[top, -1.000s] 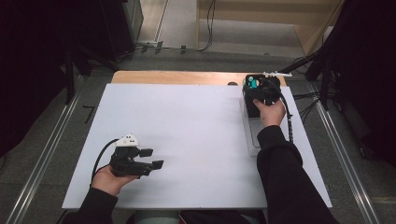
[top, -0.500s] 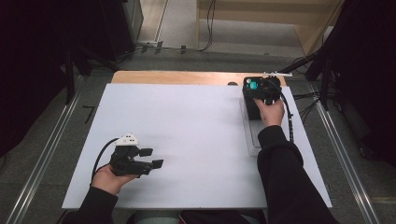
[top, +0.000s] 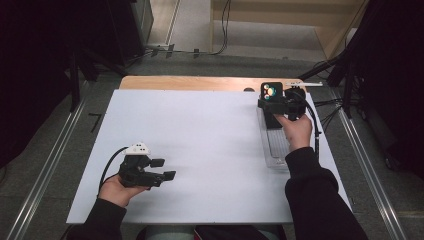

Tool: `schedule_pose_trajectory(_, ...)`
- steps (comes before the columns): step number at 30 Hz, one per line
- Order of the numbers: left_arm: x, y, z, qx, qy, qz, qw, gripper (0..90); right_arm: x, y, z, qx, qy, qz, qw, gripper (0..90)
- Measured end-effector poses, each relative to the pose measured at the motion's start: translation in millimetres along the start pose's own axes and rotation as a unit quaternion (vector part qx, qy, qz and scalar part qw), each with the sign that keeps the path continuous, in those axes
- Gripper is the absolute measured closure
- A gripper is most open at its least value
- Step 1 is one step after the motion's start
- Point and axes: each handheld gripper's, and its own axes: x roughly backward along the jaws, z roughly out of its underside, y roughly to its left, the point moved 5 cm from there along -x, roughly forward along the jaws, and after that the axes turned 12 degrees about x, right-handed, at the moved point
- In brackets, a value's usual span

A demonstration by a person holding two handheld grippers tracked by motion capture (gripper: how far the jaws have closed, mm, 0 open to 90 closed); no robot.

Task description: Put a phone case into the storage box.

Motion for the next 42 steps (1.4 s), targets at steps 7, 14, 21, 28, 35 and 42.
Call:
schedule_pose_trajectory(7, 3.1, 2.1, -0.1, -0.002, 0.007, 0.011, 0.9999, 31.2, 15.9, 29.0, 6.8, 0.025, -0.012, -0.049, 0.9984, 5.7)
schedule_pose_trajectory(14, 5.0, 4.3, -1.3, 0.002, 0.003, 0.016, 0.9999, 31.2, 24.3, 53.7, 17.6, 0.044, -0.005, -0.098, 0.9942, 6.1)
schedule_pose_trajectory(21, 5.1, 3.0, -2.3, -0.001, 0.003, 0.020, 0.9998, 31.2, 38.3, 74.6, 29.5, 0.068, 0.006, -0.130, 0.9891, 6.1)
schedule_pose_trajectory(28, 5.1, 0.5, -0.6, -0.007, 0.007, 0.024, 0.9997, 31.2, 44.9, 95.3, 44.6, 0.082, 0.021, -0.167, 0.9823, 13.9)
schedule_pose_trajectory(35, 5.8, -2.0, 0.8, -0.008, 0.003, 0.031, 0.9995, 31.2, 49.2, 109.6, 61.9, 0.106, 0.032, -0.185, 0.9764, 21.5)
schedule_pose_trajectory(42, 7.1, -5.1, 3.0, -0.014, 0.006, 0.033, 0.9993, 31.1, 57.5, 117.6, 78.9, 0.133, 0.044, -0.198, 0.9701, 27.9)
